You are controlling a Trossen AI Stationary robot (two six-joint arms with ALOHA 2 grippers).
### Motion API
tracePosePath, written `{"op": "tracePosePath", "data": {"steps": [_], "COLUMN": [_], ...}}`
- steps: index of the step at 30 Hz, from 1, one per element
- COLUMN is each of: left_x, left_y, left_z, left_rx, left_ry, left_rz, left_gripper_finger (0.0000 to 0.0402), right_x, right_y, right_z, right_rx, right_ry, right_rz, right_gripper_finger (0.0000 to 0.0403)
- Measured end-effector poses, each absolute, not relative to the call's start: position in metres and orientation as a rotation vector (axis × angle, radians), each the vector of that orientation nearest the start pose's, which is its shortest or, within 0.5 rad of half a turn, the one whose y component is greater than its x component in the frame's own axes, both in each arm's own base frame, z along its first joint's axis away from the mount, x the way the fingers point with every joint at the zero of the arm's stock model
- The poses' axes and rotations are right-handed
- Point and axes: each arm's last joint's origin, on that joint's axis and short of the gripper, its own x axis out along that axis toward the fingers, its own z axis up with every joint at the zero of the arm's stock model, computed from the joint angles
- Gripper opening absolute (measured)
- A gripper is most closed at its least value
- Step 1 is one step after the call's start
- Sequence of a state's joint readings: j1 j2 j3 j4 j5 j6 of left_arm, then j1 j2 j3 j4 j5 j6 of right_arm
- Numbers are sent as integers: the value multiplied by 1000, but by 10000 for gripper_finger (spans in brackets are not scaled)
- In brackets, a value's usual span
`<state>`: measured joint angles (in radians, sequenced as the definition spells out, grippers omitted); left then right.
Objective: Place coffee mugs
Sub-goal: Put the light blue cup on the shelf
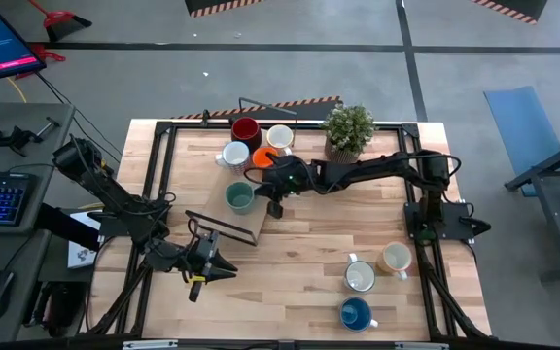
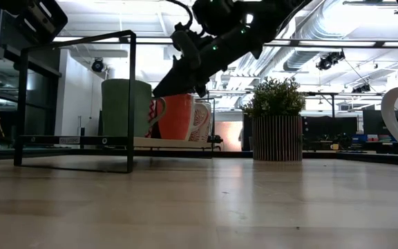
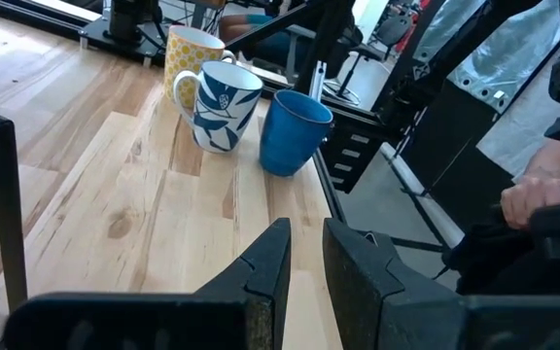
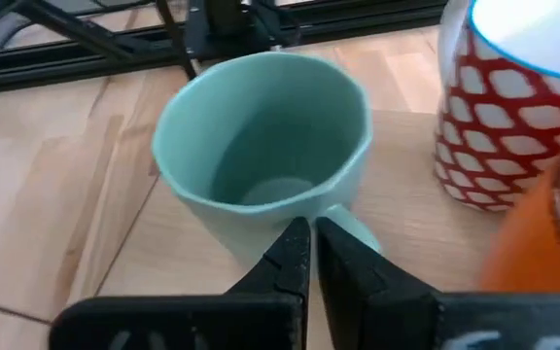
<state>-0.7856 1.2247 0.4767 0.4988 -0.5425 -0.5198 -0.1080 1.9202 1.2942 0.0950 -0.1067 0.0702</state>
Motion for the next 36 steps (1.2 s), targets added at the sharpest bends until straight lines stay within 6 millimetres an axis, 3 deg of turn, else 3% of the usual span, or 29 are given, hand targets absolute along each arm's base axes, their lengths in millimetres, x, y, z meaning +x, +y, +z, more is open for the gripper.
{"op": "tracePosePath", "data": {"steps": [11, 23, 29, 36], "left_x": [181, 181, 181, 180], "left_y": [-160, -159, -158, -158], "left_z": [206, 206, 205, 204], "left_rx": [-361, -354, -348, -343], "left_ry": [255, 256, 256, 262], "left_rz": [-183, -168, -151, -149], "left_gripper_finger": [54, 54, 54, 54], "right_x": [427, 427, 431, 433], "right_y": [-3, -8, -8, -19], "right_z": [208, 208, 195, 200], "right_rx": [148, 126, 120, 122], "right_ry": [536, 533, 553, 506], "right_rz": [107, 81, 80, 83], "right_gripper_finger": [11, 11, 2, 1]}}
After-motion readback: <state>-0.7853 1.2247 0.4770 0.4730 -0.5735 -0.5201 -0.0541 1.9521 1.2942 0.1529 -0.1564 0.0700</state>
